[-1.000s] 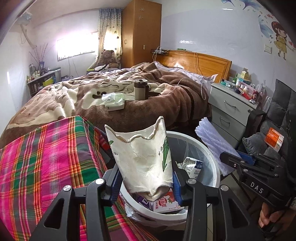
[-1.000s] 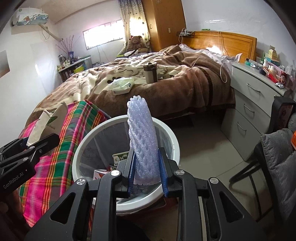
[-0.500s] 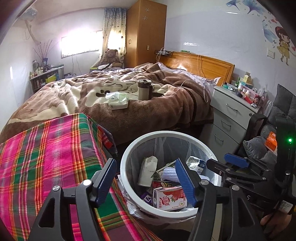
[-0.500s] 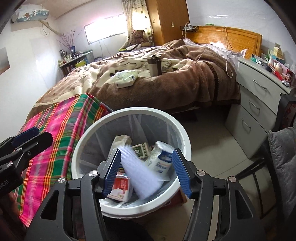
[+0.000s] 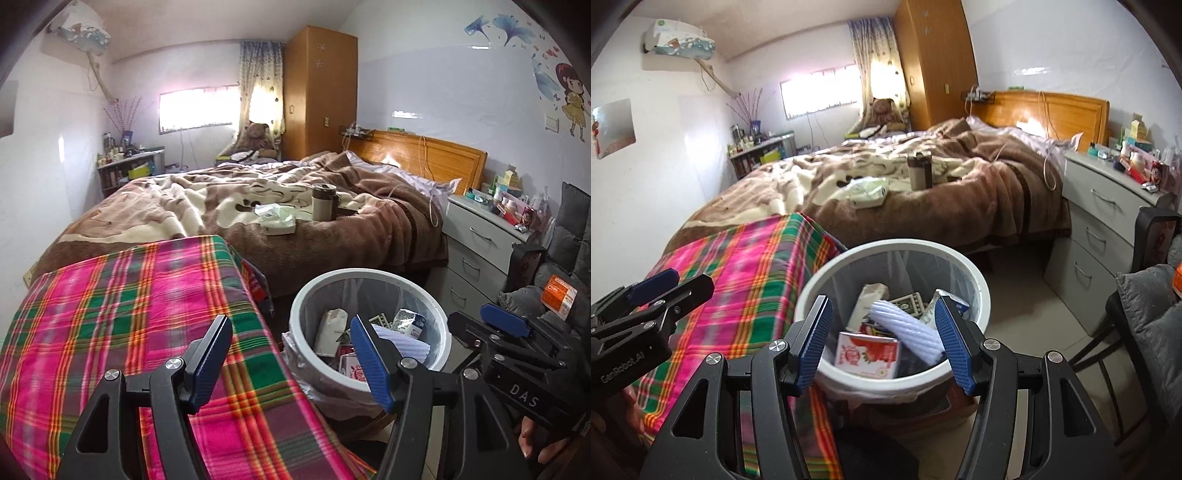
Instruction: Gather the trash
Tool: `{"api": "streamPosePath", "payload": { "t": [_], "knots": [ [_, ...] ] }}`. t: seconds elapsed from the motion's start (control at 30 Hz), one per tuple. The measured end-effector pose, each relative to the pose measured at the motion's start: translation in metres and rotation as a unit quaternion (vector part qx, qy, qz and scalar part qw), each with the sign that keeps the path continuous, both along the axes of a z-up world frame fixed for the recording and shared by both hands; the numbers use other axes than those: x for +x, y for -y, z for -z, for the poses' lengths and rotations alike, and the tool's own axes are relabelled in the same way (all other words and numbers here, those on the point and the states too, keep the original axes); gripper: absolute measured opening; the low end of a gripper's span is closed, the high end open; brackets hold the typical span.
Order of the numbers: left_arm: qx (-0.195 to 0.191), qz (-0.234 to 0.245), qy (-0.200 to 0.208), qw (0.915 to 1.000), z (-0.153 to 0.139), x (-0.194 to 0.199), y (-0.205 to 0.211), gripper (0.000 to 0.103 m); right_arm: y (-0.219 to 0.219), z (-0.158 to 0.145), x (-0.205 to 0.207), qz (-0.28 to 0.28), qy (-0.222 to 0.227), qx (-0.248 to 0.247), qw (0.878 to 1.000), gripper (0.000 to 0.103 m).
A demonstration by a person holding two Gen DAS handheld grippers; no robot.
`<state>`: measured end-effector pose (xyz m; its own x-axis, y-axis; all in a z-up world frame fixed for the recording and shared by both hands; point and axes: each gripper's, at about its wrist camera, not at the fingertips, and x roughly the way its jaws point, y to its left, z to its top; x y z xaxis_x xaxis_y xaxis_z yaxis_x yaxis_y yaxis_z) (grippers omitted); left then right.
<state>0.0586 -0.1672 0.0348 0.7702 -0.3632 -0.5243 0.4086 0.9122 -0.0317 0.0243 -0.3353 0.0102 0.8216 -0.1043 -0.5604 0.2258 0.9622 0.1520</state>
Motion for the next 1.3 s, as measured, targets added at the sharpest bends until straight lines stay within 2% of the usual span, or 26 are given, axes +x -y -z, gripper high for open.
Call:
{"api": "streamPosePath", "payload": {
  "t": [0.13,0.5,1.3],
  "knots": [
    [0.019,-0.023,0.022,0.9993,-0.001,-0.019,-0.014,0.066,-0.015,-0.001,-0.013,0.001,0.015,-0.003,1.000,0.059],
    [-0.001,-0.035,0.022,0.9992,0.002,-0.050,-0.044,0.066,-0.036,-0.006,-0.039,0.015,0.065,-0.018,0.998,0.059],
    [-0.001,-0.044,0.029,0.9986,0.004,-0.063,-0.049,0.066,-0.045,-0.004,-0.047,0.003,0.073,-0.012,0.997,0.060]
  ]
}}
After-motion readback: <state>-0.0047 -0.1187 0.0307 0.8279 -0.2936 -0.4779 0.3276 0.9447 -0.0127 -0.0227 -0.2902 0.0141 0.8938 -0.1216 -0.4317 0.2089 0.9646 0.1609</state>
